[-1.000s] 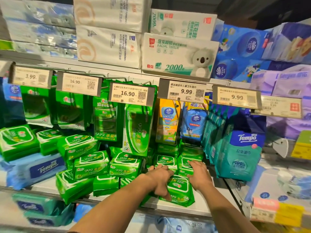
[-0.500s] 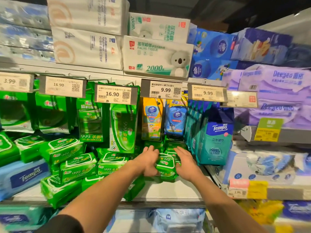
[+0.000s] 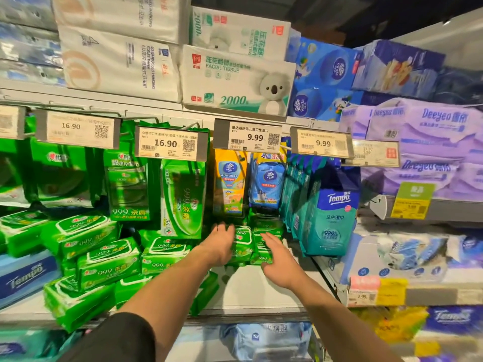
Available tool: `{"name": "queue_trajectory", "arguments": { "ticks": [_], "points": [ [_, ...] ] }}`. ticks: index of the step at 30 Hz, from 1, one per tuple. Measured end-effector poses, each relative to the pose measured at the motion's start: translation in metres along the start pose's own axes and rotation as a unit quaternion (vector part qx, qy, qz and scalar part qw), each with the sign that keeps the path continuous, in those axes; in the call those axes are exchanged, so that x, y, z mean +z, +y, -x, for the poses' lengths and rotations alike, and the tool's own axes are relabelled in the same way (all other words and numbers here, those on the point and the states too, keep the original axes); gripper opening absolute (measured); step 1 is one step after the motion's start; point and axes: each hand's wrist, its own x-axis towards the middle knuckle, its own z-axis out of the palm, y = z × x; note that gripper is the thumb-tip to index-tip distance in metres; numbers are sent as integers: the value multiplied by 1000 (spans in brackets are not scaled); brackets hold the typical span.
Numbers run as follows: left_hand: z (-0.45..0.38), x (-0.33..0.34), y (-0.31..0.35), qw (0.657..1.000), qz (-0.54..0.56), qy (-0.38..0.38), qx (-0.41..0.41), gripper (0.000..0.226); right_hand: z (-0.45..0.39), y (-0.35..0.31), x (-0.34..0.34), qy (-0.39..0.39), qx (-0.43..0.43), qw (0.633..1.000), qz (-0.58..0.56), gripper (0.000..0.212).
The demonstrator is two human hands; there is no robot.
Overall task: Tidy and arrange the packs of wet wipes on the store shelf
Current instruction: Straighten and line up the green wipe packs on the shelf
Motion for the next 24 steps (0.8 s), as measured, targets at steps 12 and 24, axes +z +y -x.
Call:
{"name": "queue_trajectory", "arguments": {
  "ticks": [12,24],
  "points": [
    [2,1,19,971,-185,65,136,67,-1,7,3,-5,57,998,-4,80],
    [3,-6,13,988,-73,120,63,78,-8,5,3,-4,52,999,-13,77]
  ]
}}
